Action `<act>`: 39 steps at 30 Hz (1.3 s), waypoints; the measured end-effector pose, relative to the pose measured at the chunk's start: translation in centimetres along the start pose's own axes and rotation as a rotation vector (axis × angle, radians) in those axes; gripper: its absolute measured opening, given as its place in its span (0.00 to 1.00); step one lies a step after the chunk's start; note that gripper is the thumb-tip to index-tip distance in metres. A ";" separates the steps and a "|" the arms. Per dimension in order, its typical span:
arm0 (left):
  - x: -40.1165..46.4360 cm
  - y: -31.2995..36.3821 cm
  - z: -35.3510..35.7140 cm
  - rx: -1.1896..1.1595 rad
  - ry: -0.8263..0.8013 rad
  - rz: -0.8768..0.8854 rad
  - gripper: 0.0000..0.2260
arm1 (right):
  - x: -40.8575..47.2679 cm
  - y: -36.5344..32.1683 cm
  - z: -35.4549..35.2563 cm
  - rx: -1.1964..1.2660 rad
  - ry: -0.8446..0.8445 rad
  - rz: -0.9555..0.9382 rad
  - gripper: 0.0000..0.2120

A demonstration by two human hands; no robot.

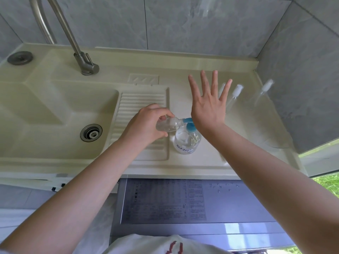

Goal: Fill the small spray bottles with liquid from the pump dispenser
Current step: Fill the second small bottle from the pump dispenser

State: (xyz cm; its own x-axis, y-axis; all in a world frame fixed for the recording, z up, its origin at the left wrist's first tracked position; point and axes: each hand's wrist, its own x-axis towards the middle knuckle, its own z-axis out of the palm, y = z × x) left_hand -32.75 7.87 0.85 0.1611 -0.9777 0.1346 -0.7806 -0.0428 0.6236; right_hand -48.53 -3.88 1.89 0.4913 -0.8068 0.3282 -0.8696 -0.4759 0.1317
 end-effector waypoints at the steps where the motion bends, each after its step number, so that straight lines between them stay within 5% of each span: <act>1: 0.0 0.0 0.1 0.002 -0.001 -0.002 0.26 | -0.2 0.0 0.2 0.010 -0.023 0.011 0.38; 10: -0.1 0.4 -0.1 0.025 0.006 -0.013 0.25 | 0.4 -0.2 -0.7 -0.005 -0.011 -0.021 0.44; 16: -0.1 0.5 0.0 0.027 -0.005 -0.017 0.25 | -0.2 -0.3 0.1 0.016 -0.081 -0.004 0.37; 22: -0.3 0.6 0.0 0.013 0.016 -0.014 0.25 | 0.3 -0.3 -0.8 -0.027 0.002 -0.027 0.45; 28: -0.4 0.4 0.1 0.026 -0.006 -0.006 0.25 | -0.1 -0.5 0.3 0.021 -0.016 0.011 0.35; 39: -0.4 0.5 0.2 0.018 -0.007 0.001 0.25 | 0.1 -0.4 0.8 0.010 0.067 0.035 0.35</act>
State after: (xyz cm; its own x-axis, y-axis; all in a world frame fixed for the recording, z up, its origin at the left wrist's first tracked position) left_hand -33.32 8.19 0.99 0.1561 -0.9792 0.1297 -0.7915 -0.0455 0.6094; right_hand -48.14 -4.02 1.11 0.4556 -0.7980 0.3945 -0.8856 -0.4513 0.1098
